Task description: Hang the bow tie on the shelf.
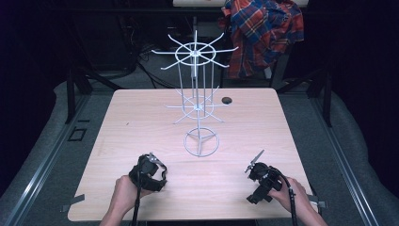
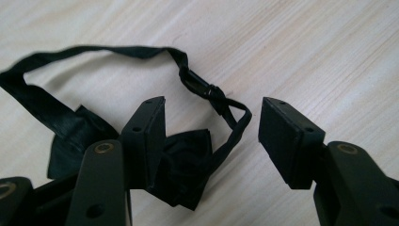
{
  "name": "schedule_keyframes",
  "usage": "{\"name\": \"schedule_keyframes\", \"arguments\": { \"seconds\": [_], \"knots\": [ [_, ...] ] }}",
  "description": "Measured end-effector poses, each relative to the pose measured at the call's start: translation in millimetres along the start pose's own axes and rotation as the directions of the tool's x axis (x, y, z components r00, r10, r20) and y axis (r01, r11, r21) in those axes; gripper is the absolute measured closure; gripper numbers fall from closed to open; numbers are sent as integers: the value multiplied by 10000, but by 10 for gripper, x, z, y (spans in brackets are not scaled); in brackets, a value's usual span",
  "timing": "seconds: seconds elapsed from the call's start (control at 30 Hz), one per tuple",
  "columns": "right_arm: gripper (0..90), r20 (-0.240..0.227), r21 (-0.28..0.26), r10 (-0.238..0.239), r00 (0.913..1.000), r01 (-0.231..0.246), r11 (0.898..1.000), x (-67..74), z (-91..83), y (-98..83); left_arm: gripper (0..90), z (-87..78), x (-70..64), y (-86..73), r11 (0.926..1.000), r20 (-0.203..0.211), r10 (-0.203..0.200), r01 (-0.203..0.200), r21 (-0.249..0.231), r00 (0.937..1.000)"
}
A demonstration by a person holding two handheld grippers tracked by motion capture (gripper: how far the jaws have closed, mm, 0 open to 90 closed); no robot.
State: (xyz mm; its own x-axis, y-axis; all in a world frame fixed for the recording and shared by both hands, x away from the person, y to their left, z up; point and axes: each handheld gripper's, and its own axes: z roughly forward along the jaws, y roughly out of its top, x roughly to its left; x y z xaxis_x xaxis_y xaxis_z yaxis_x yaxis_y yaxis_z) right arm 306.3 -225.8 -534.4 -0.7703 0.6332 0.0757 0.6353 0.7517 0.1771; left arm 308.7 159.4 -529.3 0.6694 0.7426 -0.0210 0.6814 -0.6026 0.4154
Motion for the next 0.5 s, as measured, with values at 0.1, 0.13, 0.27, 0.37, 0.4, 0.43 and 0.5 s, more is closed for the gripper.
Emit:
{"name": "schedule_keyframes", "arguments": {
  "seconds": [0.1, 0.13, 0.27, 0.37, 0.4, 0.43, 0.5],
  "knots": [
    [67, -22, -85, 5, 10000, -6, 10000, 3, -19, -12, 508, -4, -4, -12, 9999, -127, -119, 120, 46, 9998],
    [67, -17, -68, -39, 10000, 39, 10000, 3, -26, -6, 558, 6, -7, -11, 9999, -122, -130, 131, 81, 9998],
    [67, -76, 19, -68, 9999, 68, 10000, 2, -6, 22, 582, 90, -22, 2, 9991, -152, -42, 48, 426, 9999],
    [68, -95, 41, -3, 10000, 3, 10000, -17, 18, 20, 586, 131, -16, 7, 9986, -252, -130, 143, 506, 9996],
    [69, -136, 46, 26, 9999, -25, 10000, -17, 15, 16, 616, 145, -18, 12, 9984, -227, -132, 144, 555, 9997],
    [69, -92, 55, 10, 10000, -10, 10000, -15, 8, 9, 638, 163, -24, 17, 9980, -158, -107, 117, 625, 9998],
    [69, -52, 1, 36, 10000, -36, 10000, 7, 0, 3, 742, 192, -59, 30, 9973, -358, -36, 62, 729, 9994]
  ]
}}
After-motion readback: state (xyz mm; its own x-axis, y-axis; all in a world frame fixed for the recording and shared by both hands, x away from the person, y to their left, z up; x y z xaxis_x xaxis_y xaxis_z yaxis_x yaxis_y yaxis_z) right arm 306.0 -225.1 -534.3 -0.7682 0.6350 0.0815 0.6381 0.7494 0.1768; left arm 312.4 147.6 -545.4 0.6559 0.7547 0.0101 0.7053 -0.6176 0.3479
